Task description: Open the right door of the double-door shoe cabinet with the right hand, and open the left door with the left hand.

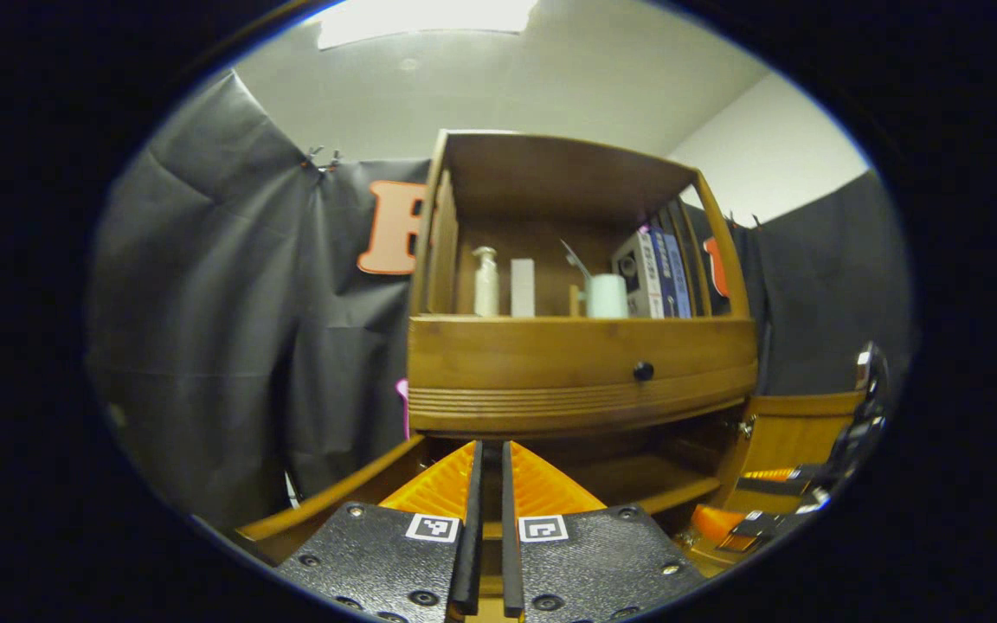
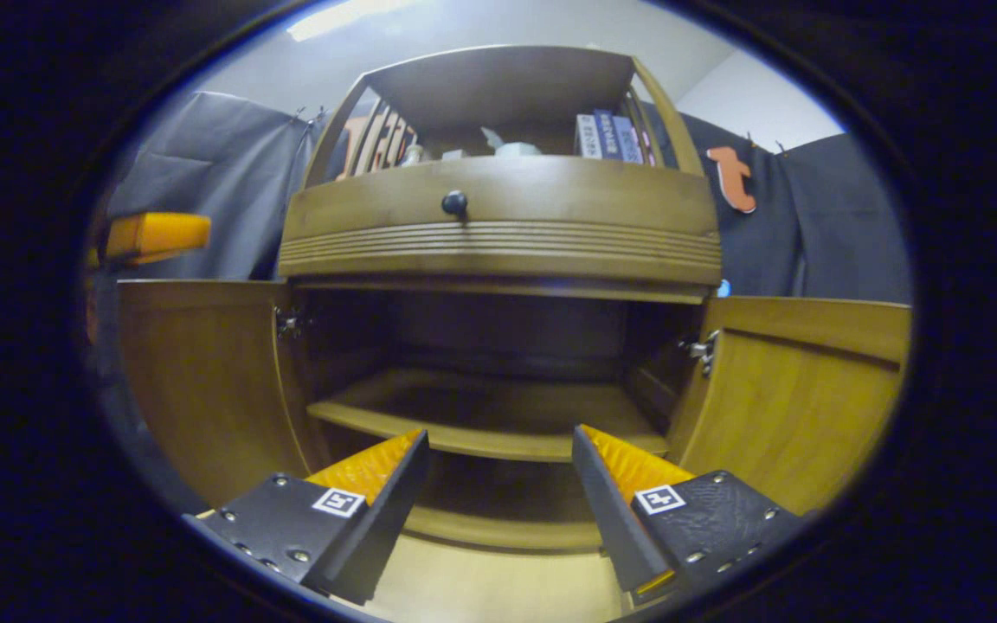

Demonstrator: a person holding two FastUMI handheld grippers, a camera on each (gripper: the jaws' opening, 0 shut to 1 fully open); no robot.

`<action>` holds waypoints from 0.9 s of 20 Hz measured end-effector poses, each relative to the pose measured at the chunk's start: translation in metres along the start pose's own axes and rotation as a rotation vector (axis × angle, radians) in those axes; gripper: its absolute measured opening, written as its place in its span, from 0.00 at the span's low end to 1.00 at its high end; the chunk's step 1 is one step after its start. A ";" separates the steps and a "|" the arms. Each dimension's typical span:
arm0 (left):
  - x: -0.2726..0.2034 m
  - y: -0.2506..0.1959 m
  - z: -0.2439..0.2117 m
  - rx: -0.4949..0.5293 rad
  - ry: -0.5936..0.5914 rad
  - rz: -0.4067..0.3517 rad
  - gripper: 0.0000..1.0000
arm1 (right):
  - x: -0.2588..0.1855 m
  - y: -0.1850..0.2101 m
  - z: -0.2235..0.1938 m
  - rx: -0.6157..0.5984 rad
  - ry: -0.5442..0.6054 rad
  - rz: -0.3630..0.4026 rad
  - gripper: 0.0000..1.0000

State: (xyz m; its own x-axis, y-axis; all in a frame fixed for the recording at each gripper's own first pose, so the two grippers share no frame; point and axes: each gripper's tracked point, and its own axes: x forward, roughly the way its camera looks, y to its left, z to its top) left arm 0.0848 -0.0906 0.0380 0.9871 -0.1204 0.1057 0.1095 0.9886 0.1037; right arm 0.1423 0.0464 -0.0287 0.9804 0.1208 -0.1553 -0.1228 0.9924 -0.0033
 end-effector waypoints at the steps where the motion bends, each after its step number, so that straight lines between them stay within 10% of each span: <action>1: 0.003 -0.012 -0.011 -0.002 0.018 -0.026 0.02 | -0.004 -0.005 0.005 -0.014 -0.013 -0.020 0.97; 6: 0.016 -0.055 -0.053 -0.044 0.077 -0.111 0.03 | -0.025 -0.022 0.024 -0.086 -0.053 -0.090 0.98; 9: 0.015 -0.068 -0.071 -0.015 0.113 -0.137 0.46 | -0.031 -0.028 0.031 -0.098 -0.074 -0.117 0.97; 10: 0.016 -0.070 -0.074 -0.016 0.115 -0.136 0.43 | -0.033 -0.028 0.033 -0.096 -0.078 -0.124 0.97; 13: 0.012 -0.072 -0.071 -0.036 0.095 -0.133 0.98 | -0.036 -0.031 0.037 -0.095 -0.094 -0.145 0.97; 18: 0.012 -0.064 -0.074 -0.033 0.094 -0.106 0.94 | -0.038 -0.033 0.036 -0.088 -0.096 -0.167 0.98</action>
State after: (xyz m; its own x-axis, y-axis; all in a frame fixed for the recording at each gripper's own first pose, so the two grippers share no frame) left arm 0.0981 -0.1490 -0.0405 0.9763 -0.2165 0.0028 0.2157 0.9735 0.0763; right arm 0.1145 0.0100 0.0131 0.9979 -0.0397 -0.0510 0.0340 0.9936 -0.1080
